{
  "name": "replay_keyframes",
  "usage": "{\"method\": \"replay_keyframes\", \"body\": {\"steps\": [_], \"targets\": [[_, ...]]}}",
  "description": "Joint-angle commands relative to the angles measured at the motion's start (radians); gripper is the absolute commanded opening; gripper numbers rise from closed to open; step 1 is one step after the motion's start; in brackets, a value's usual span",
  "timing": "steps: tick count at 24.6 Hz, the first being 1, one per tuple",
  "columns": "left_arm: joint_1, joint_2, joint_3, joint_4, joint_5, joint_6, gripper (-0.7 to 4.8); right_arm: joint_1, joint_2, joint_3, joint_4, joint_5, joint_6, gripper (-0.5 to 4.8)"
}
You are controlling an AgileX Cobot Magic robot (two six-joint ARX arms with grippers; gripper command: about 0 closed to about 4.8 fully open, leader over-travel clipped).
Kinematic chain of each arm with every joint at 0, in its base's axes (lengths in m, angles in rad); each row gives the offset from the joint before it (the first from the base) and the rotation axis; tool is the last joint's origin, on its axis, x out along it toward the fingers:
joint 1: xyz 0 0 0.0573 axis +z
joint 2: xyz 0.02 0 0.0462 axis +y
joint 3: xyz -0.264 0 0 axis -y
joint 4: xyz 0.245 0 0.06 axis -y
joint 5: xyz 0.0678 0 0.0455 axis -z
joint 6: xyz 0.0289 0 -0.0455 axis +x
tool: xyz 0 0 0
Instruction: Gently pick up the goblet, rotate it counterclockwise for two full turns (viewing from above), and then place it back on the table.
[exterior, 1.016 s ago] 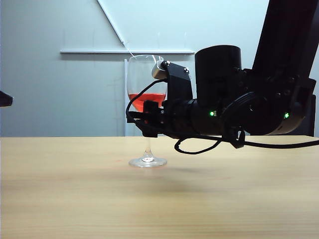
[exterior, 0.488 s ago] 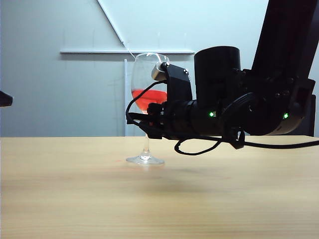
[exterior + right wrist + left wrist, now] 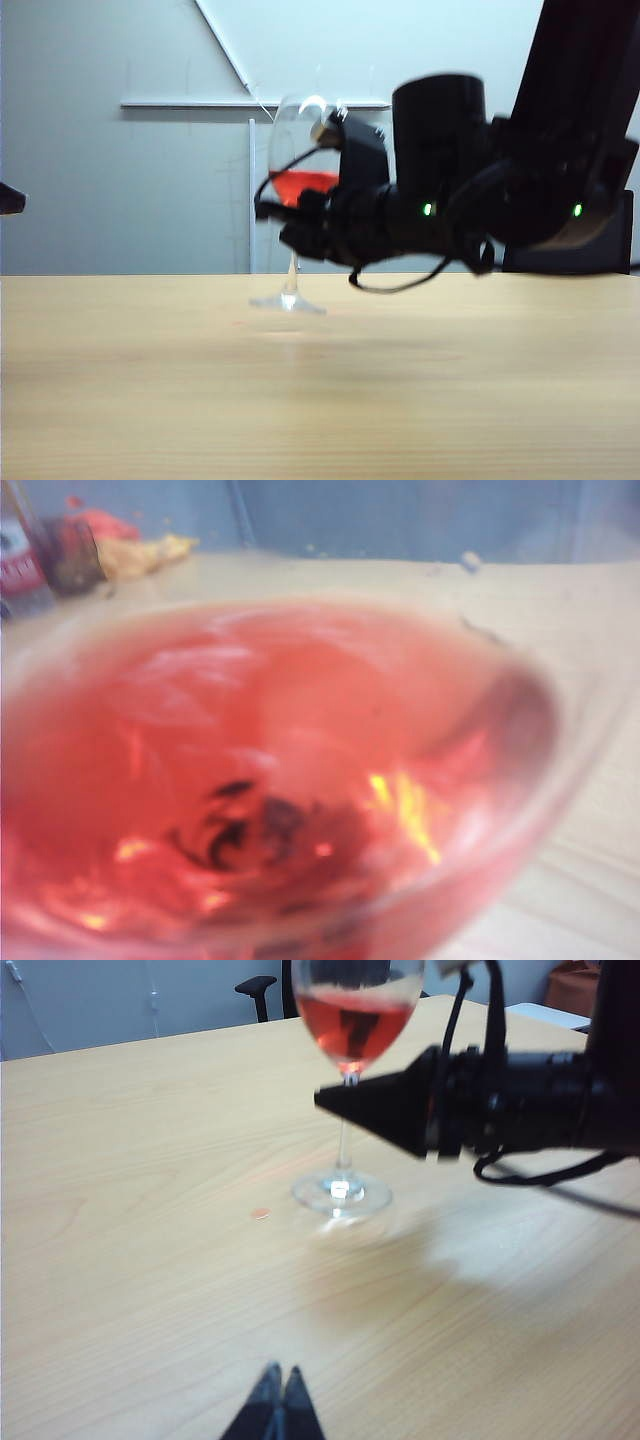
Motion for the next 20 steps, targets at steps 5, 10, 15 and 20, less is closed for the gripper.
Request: {"method": "replay_keyframes", "body": {"steps": [5,10,15,20], "targets": [[0.002,-0.002,0.003,0.012,-0.003,0.0,-0.05,-0.023,-0.117,-0.019,0.01,-0.024,0.204,-0.02],[0.004,-0.07,0.003,0.012,-0.003,0.0,-0.05,-0.046,-0.193,-0.03,-0.053,-0.024,0.206,-0.03],[0.01,-0.097,0.003,0.015,0.002,0.0,-0.05,-0.04,-0.301,-0.03,-0.275,0.129,0.078,-0.03],[0.01,-0.097,0.003,0.012,0.006,0.0,-0.05,-0.026,-0.403,-0.028,-0.451,0.222,-0.143,-0.03]]}}
